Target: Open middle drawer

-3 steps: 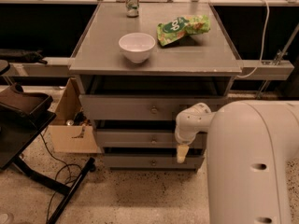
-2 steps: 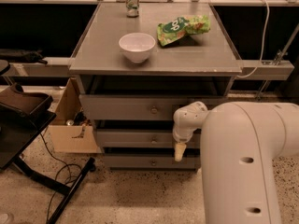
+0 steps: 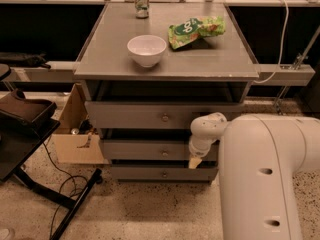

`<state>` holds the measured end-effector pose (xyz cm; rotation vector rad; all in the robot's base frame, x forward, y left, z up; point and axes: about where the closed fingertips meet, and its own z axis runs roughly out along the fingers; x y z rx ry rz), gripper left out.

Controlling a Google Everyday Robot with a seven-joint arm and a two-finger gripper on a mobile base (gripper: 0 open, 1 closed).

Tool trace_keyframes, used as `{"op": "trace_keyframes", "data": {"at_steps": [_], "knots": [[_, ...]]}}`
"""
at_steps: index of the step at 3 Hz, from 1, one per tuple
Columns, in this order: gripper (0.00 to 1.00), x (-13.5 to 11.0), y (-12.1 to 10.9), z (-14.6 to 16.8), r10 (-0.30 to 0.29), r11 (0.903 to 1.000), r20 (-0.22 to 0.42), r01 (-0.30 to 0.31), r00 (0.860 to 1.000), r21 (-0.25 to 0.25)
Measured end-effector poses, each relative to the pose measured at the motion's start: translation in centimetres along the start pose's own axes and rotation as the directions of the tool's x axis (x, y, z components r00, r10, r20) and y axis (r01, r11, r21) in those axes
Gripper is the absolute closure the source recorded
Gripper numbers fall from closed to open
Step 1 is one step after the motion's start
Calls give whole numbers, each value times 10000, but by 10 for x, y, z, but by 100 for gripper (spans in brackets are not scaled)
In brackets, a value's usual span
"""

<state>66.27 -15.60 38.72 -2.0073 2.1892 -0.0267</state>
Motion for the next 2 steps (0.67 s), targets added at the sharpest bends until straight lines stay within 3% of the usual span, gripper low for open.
{"op": "trace_keyframes", "data": {"at_steps": [2], "knots": [[85, 1, 2, -9, 91, 9999, -11, -91, 10000, -86]]}}
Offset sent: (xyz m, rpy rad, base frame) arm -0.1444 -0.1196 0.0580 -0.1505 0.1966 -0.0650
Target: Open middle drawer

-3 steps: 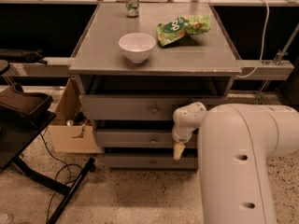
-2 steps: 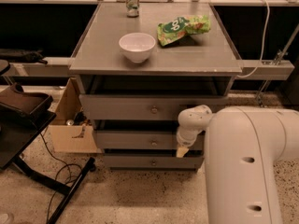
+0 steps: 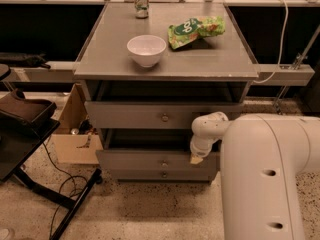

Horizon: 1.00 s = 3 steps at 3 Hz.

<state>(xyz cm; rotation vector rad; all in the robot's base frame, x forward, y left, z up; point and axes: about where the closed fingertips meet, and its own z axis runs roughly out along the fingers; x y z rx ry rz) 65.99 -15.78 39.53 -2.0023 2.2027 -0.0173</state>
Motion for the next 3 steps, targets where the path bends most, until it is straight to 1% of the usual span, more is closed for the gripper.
{"op": "trace_keyframes", "data": {"at_steps": [1, 2, 3], "knots": [[100, 10, 14, -8, 13, 9999, -116, -15, 9999, -170], [100, 9, 14, -7, 13, 9999, -115, -15, 9999, -171], [100, 14, 23, -9, 51, 9997, -113, -53, 9999, -258]]}}
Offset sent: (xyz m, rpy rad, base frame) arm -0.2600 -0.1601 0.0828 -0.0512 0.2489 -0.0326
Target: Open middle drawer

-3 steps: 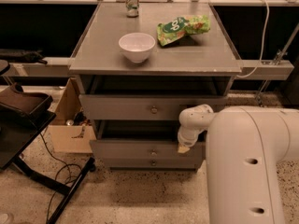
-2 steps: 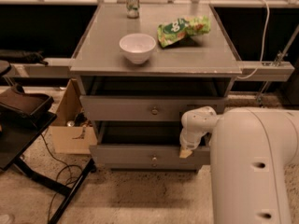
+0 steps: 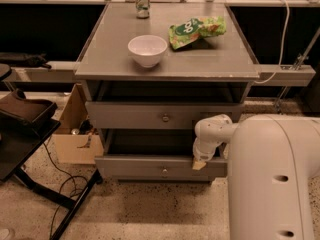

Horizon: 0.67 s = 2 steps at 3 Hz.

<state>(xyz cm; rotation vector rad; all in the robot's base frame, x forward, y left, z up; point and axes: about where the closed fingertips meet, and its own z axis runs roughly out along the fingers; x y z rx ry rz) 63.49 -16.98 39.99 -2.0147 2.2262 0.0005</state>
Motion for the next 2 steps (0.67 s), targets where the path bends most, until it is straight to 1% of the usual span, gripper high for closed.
{"op": "trace_keyframes", "data": {"at_steps": [1, 2], "knots": [[100, 4, 9, -1, 49, 9999, 33, -49, 10000, -104], [81, 4, 9, -1, 49, 9999, 33, -49, 10000, -104]]}}
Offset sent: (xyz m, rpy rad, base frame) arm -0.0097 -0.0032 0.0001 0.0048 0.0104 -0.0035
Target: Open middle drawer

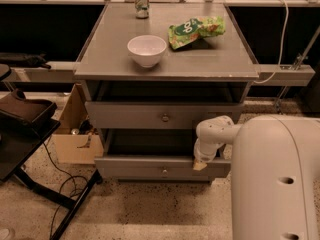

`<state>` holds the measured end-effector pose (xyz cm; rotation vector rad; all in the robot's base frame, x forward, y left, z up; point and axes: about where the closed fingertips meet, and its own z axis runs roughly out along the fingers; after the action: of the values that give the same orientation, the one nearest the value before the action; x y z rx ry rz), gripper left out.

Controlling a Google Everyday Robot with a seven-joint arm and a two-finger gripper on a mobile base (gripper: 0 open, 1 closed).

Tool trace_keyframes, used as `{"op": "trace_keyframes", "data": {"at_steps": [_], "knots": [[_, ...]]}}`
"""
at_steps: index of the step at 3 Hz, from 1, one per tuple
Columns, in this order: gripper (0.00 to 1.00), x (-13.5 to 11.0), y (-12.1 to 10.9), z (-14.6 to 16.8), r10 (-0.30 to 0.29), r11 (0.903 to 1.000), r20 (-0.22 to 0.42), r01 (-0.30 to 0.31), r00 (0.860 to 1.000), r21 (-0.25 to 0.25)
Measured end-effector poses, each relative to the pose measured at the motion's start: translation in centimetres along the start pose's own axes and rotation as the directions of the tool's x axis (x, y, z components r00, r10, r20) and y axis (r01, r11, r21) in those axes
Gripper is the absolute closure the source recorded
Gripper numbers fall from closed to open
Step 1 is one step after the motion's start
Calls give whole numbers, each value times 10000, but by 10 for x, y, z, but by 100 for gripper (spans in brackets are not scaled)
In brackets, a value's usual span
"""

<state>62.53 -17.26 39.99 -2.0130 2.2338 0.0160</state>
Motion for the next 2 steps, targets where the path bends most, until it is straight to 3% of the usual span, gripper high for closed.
{"op": "trace_keyframes", "data": {"at_steps": [2], "knots": [[35, 0, 0, 0, 0, 10000, 0, 0, 10000, -1]]}}
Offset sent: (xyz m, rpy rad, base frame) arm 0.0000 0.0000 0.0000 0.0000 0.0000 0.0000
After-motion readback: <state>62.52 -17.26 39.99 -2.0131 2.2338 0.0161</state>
